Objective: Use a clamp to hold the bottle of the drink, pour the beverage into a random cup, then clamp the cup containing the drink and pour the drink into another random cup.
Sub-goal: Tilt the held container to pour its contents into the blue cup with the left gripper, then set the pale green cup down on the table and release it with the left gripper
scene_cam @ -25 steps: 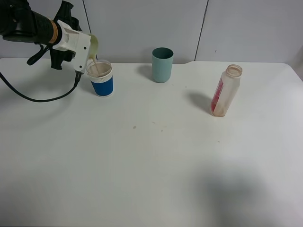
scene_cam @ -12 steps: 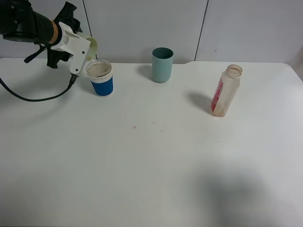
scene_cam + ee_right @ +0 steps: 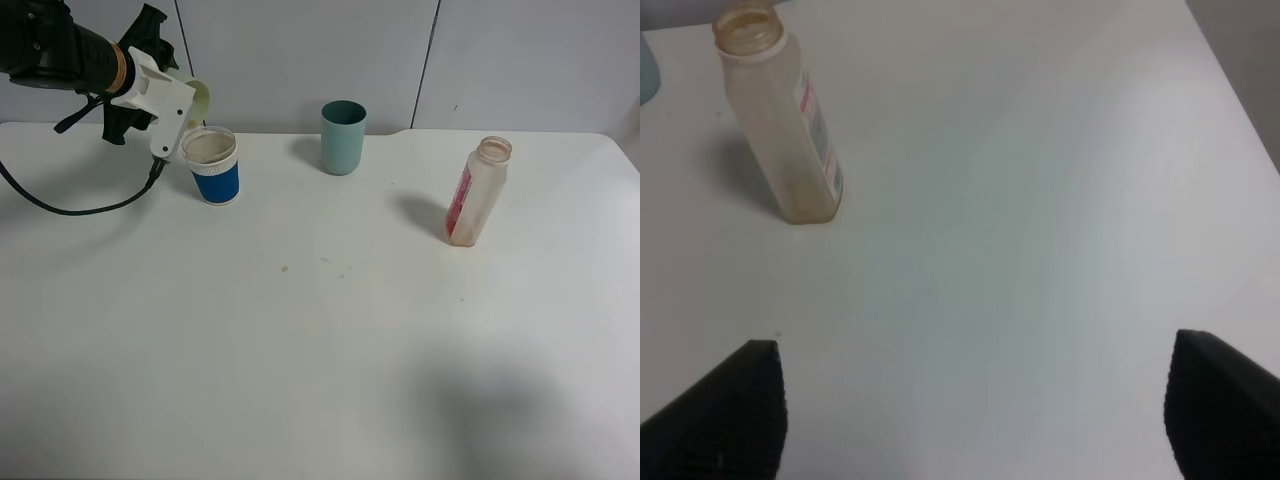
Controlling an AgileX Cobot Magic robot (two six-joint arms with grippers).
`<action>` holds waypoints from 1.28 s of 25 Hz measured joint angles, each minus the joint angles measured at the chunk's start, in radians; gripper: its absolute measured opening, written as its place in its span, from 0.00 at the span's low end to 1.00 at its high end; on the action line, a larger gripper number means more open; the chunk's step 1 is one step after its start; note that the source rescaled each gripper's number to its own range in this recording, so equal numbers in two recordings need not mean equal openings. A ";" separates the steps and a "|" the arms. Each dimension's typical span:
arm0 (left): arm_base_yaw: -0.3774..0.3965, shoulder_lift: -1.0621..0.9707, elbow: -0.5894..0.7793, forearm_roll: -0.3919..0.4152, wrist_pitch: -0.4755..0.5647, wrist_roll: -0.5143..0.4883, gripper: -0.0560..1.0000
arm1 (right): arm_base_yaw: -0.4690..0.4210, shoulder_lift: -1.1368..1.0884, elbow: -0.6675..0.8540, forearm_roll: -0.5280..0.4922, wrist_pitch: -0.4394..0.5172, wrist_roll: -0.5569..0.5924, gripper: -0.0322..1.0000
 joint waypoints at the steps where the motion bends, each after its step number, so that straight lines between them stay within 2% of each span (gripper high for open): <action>1: 0.000 0.000 0.000 -0.010 0.000 -0.006 0.06 | 0.000 0.000 0.000 0.000 0.000 0.000 0.61; 6: 0.000 0.000 0.000 -0.067 -0.018 -0.085 0.06 | 0.000 0.000 0.000 0.000 0.000 0.000 0.61; 15: 0.000 0.000 0.000 -0.217 -0.087 -0.289 0.06 | 0.000 0.000 0.000 0.000 0.000 0.000 0.61; 18: 0.000 0.000 0.000 -0.248 -0.093 -0.318 0.06 | 0.000 0.000 0.000 0.000 0.000 0.000 0.61; 19: 0.000 0.000 0.000 -0.288 -0.099 -0.342 0.06 | 0.000 0.000 0.000 0.000 0.000 0.000 0.61; 26: 0.000 0.000 0.000 -0.466 -0.153 -0.357 0.06 | 0.000 0.000 0.000 0.000 0.000 0.000 0.61; 32: 0.020 0.000 0.000 -0.572 -0.196 -0.358 0.06 | 0.000 0.000 0.000 0.000 0.000 0.000 0.61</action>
